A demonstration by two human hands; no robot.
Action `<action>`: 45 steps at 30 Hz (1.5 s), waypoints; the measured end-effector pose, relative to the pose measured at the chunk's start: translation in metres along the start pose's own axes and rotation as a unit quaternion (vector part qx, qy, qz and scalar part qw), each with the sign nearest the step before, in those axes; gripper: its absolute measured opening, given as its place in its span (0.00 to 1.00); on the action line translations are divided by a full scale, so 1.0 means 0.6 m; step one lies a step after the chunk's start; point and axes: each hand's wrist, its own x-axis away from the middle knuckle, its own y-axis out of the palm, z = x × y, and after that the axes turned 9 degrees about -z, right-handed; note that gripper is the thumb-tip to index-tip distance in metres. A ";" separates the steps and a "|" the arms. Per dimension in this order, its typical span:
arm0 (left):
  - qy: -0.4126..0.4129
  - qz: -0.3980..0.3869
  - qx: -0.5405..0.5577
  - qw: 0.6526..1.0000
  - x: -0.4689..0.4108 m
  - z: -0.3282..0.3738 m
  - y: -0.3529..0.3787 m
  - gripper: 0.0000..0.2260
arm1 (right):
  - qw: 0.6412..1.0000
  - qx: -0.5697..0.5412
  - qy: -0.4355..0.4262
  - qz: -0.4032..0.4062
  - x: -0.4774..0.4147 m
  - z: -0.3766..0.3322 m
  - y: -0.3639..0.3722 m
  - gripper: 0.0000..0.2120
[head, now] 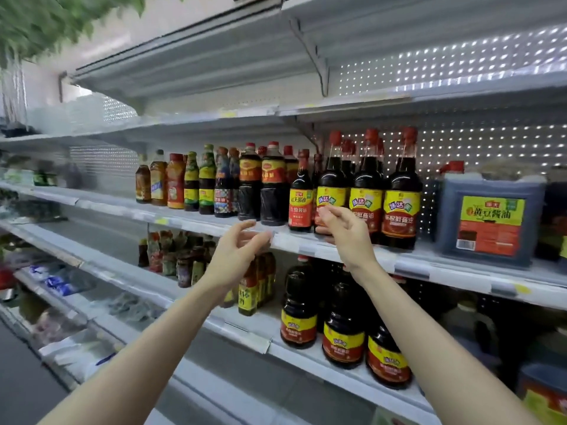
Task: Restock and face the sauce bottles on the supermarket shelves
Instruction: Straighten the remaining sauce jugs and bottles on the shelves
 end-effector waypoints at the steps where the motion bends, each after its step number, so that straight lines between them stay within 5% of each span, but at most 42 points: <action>1: 0.002 -0.005 0.003 1.000 -0.022 -0.007 -0.004 0.22 | 1.000 0.008 0.000 0.002 -0.012 0.006 0.005 0.20; 24: 0.009 -0.194 0.120 0.974 -0.388 -0.199 -0.011 0.21 | 0.988 0.080 0.094 0.093 -0.249 0.154 0.149 0.30; 33: 0.057 -0.268 0.146 0.950 -0.443 -0.223 0.013 0.14 | 0.988 0.062 0.094 0.103 -0.283 0.163 0.151 0.23; 39: 0.016 -0.288 0.211 0.934 -0.445 -0.216 0.021 0.13 | 0.985 0.040 0.126 0.107 -0.288 0.158 0.157 0.09; 45: -0.002 -0.289 0.216 0.932 -0.451 -0.216 0.020 0.15 | 0.984 0.010 0.139 0.113 -0.295 0.163 0.151 0.09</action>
